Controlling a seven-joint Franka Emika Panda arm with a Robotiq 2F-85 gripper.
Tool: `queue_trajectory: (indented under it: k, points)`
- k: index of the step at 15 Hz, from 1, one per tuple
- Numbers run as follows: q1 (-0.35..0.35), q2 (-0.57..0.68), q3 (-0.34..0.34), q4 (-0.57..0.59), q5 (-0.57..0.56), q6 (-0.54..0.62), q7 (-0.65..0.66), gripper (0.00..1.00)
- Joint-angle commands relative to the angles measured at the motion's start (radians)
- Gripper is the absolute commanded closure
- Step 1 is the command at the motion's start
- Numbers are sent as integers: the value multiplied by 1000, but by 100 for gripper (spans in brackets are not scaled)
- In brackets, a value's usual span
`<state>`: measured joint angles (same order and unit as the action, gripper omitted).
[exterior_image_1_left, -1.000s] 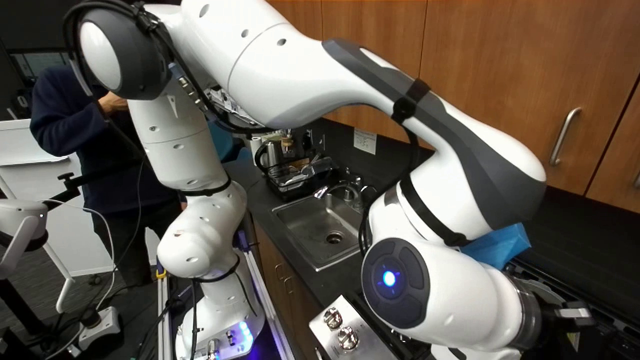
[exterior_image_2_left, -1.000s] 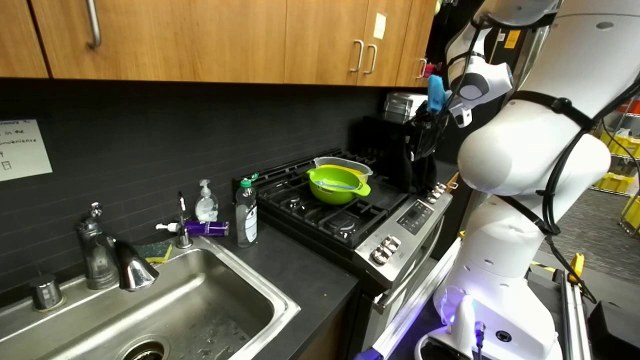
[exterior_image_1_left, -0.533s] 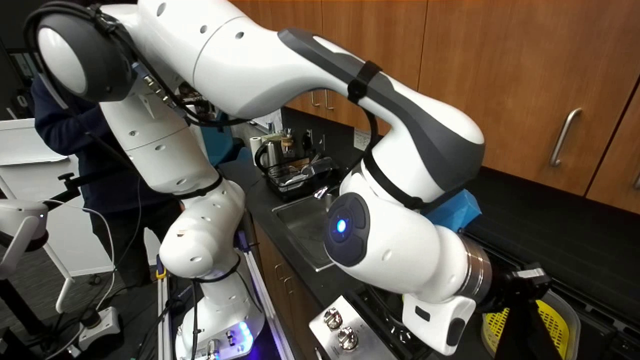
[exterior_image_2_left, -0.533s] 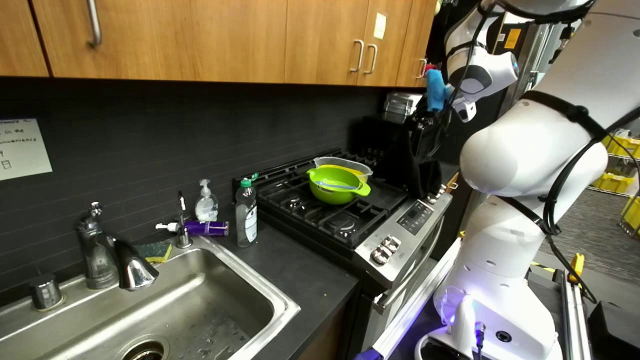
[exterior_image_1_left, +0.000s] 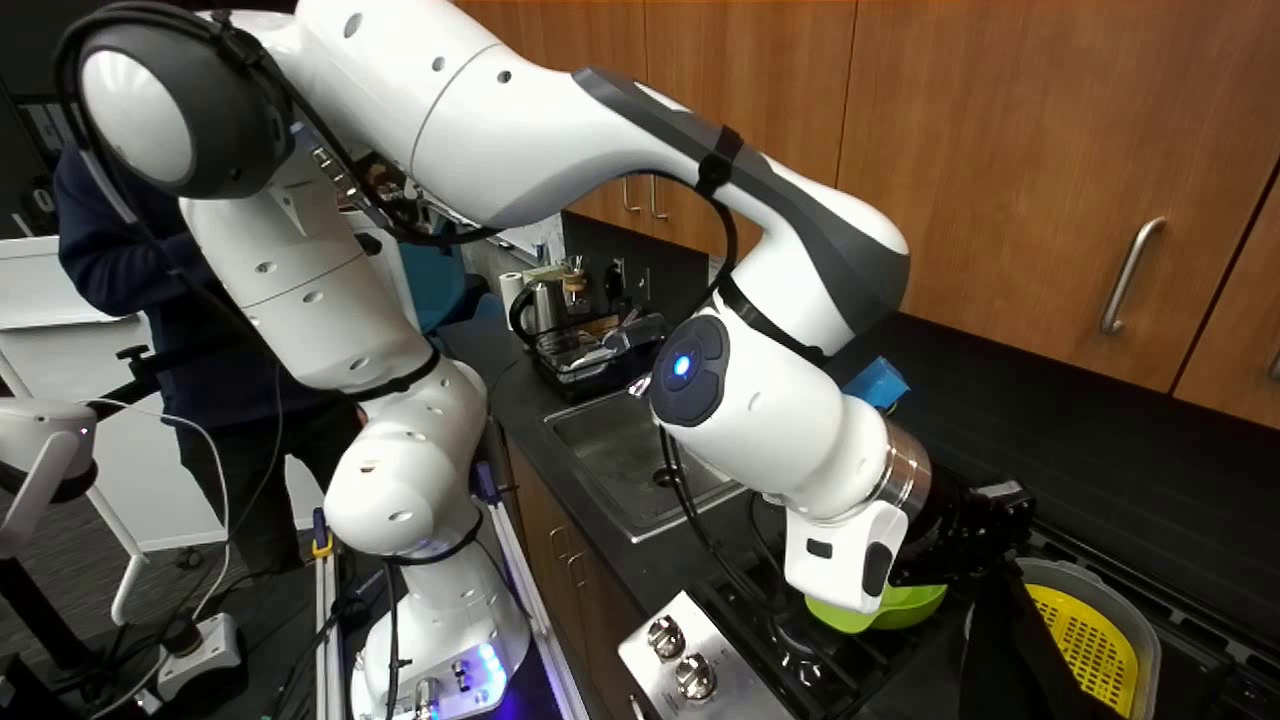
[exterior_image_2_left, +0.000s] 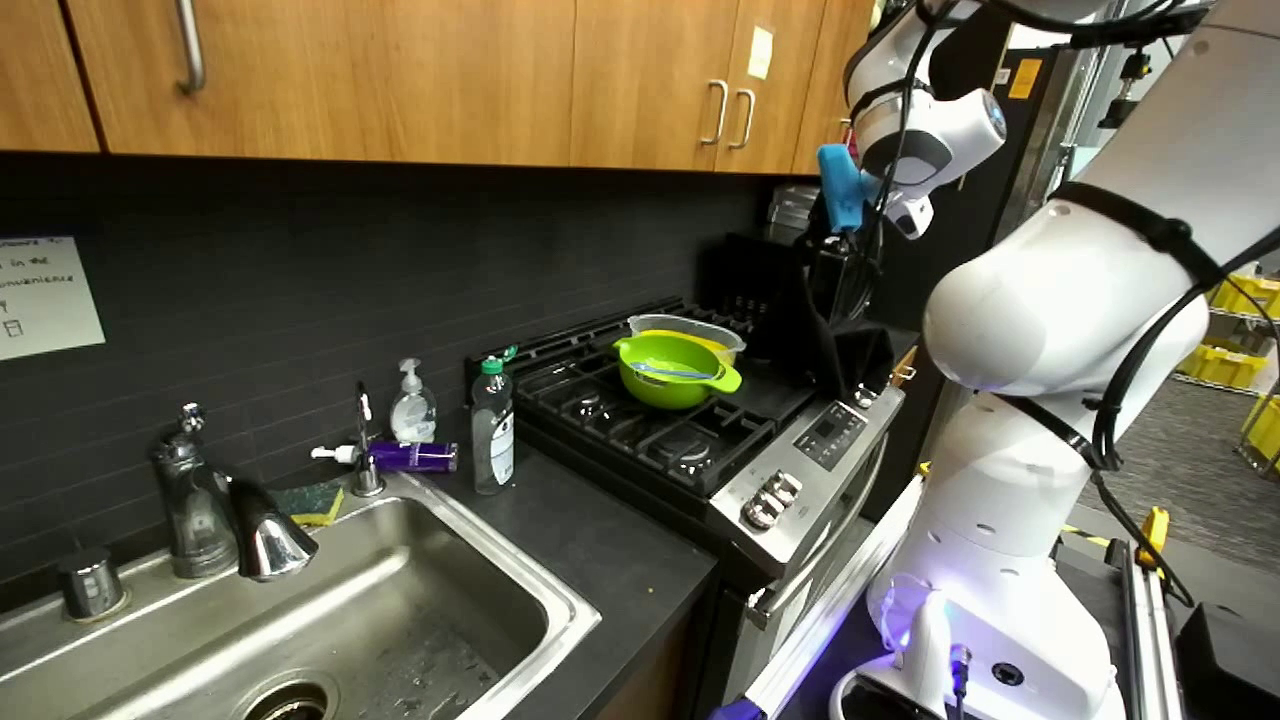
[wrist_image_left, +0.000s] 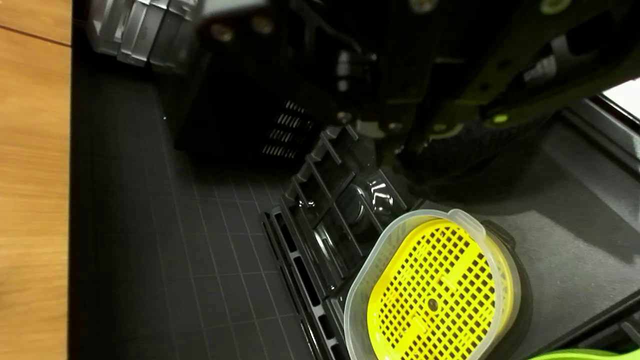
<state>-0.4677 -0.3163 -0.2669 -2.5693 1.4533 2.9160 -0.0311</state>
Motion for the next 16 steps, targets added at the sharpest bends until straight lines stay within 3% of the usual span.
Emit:
queue_trajectory:
  k: [1,9,10,12,16]
  points:
    - [7,10,27,-6,-10,38,-7,99]
    - [7,34,47,-19,-6,55,-42,99]
    - [5,45,48,-17,-14,51,-28,73]
    - [0,65,43,-10,-26,37,-15,68]
    - [-12,105,30,3,-71,13,22,41]
